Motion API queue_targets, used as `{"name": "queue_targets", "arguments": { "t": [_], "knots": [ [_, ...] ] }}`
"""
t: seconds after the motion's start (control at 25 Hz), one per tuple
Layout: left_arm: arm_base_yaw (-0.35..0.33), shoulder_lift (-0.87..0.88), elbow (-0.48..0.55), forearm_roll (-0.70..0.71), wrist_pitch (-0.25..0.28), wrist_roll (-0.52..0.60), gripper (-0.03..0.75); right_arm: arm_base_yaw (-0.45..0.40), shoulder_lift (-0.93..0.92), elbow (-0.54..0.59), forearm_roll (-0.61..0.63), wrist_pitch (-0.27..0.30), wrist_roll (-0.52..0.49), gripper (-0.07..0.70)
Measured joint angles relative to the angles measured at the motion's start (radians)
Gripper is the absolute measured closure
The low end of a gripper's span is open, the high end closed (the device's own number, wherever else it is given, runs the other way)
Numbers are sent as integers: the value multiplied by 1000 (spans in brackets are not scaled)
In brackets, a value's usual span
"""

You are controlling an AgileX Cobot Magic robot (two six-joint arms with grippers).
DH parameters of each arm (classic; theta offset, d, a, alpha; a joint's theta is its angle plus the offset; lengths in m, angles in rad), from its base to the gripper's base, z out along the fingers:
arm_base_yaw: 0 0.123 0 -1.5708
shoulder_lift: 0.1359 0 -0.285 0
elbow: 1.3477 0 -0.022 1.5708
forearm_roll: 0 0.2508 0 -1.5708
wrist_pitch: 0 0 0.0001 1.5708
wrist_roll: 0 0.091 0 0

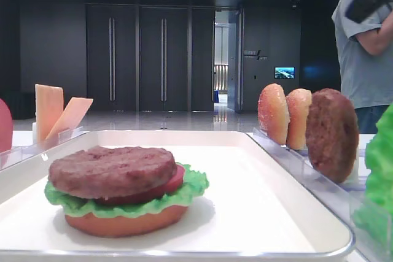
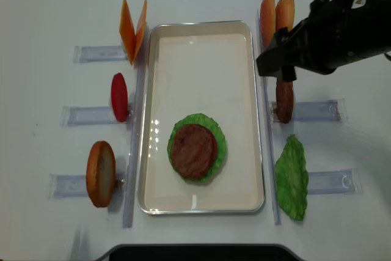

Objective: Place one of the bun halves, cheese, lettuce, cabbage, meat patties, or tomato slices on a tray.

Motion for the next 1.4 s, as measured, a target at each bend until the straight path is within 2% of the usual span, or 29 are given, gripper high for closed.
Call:
{"name": "queue_targets", "arguments": {
  "t": [0.28,0.4,0.52,0.72,0.92,1.04,1.28,1.4],
  "knots": [
    [0,0,0,0,0,0,622,-270,-13,0,-189,184,127,40],
    [0,0,0,0,0,0,622,-358,-13,0,-282,242,138,40],
    [0,0,0,0,0,0,622,-421,-13,0,-382,267,161,40],
    [0,0,0,0,0,0,622,-457,-17,0,-512,297,182,40],
    [0,0,0,0,0,0,622,-458,-104,15,-531,303,226,40],
    [0,0,0,0,0,0,622,-458,-217,55,-530,315,253,41],
    [0,0,0,0,0,0,622,-458,-521,143,-529,389,258,41],
    [0,0,0,0,0,0,622,-458,-693,195,-529,396,261,41]
  ]
}}
